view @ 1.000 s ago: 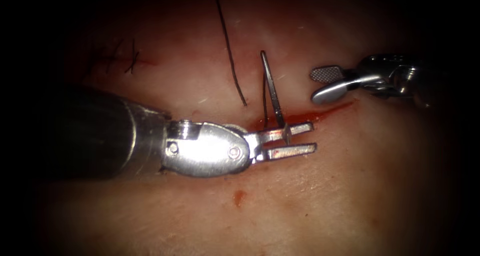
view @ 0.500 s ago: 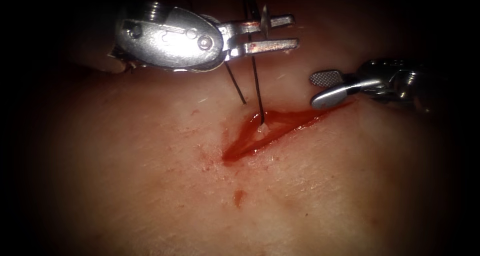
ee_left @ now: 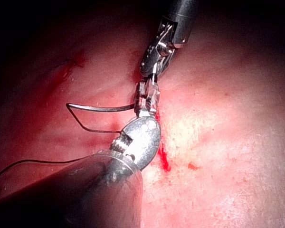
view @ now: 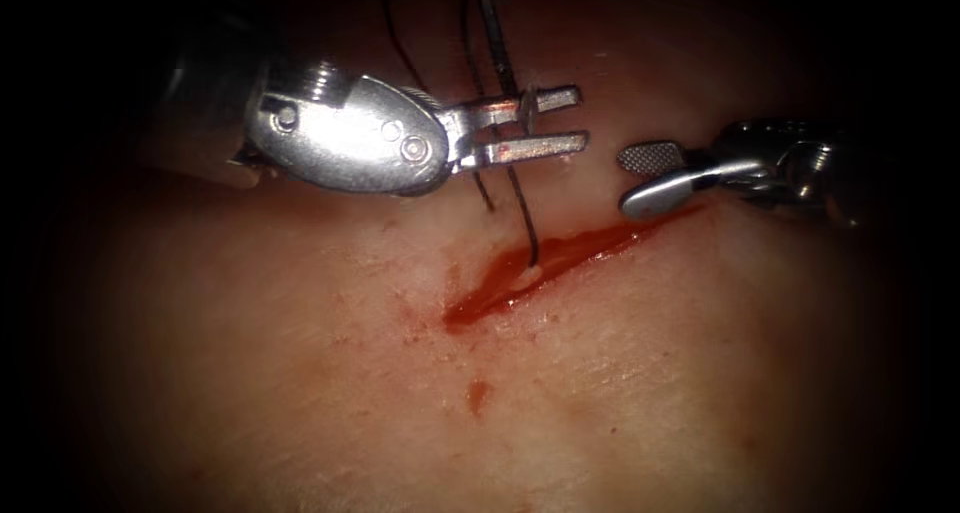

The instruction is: Wound Closure

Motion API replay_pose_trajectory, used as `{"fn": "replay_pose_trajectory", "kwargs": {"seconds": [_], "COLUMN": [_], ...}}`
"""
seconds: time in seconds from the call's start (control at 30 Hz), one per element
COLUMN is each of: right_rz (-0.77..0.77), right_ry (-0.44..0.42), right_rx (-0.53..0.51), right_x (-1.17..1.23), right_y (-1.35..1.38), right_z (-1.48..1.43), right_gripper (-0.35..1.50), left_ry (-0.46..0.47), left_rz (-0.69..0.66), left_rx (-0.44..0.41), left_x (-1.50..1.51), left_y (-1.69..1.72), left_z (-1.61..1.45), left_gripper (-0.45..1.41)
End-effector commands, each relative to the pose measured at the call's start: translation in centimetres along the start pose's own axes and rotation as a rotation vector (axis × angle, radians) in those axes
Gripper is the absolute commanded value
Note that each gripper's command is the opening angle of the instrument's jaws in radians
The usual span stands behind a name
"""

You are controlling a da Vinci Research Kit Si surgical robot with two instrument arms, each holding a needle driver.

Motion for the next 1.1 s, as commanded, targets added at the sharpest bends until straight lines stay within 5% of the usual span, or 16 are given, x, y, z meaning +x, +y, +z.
{"fn": "replay_pose_trajectory", "kwargs": {"seconds": [0.03, 0.57, 1.1], "right_rz": [-0.001, 0.369, 0.513], "right_ry": [-0.001, 0.035, 0.013], "right_rx": [0.005, 0.121, 0.249], "right_x": [-0.03, 0.11, 0.00], "right_y": [-0.03, -0.24, -0.46], "right_z": [0.07, 0.02, 0.27], "right_gripper": [1.26, 1.08, 0.96], "left_ry": [0.000, -0.008, -0.046], "left_rz": [-0.001, 0.027, 0.148], "left_rx": [-0.012, -0.096, -0.105], "left_x": [-0.07, -0.39, -0.51], "left_y": [0.17, 1.01, 1.18], "left_z": [0.08, 0.33, 0.42], "left_gripper": [-0.45, -0.45, -0.45]}}
